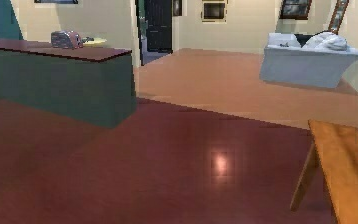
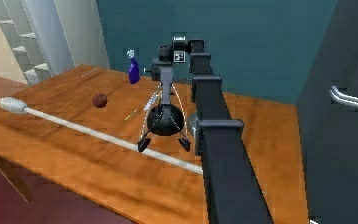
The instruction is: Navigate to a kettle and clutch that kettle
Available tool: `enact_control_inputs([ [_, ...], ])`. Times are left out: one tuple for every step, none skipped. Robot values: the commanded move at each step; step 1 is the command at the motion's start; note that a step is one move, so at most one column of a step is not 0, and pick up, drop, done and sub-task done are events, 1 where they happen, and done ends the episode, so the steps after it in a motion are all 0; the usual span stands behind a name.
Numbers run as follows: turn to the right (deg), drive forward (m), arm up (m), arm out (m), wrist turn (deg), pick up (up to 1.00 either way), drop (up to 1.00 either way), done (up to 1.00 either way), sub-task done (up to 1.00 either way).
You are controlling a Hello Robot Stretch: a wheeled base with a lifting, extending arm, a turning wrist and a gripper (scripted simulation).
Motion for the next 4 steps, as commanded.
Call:
enact_control_inputs([
  [0.0,0.0,0.0,0.0,45.0,0.0,0.0,0.0,0.0],
  [0.0,0.0,0.0,0.0,45.0,0.0,0.0,0.0,0.0],
  [0.0,0.0,0.0,0.0,45.0,0.0,0.0,0.0,0.0],
  [0.0,0.0,0.0,0.0,33.0,0.0,0.0,0.0,0.0],
])
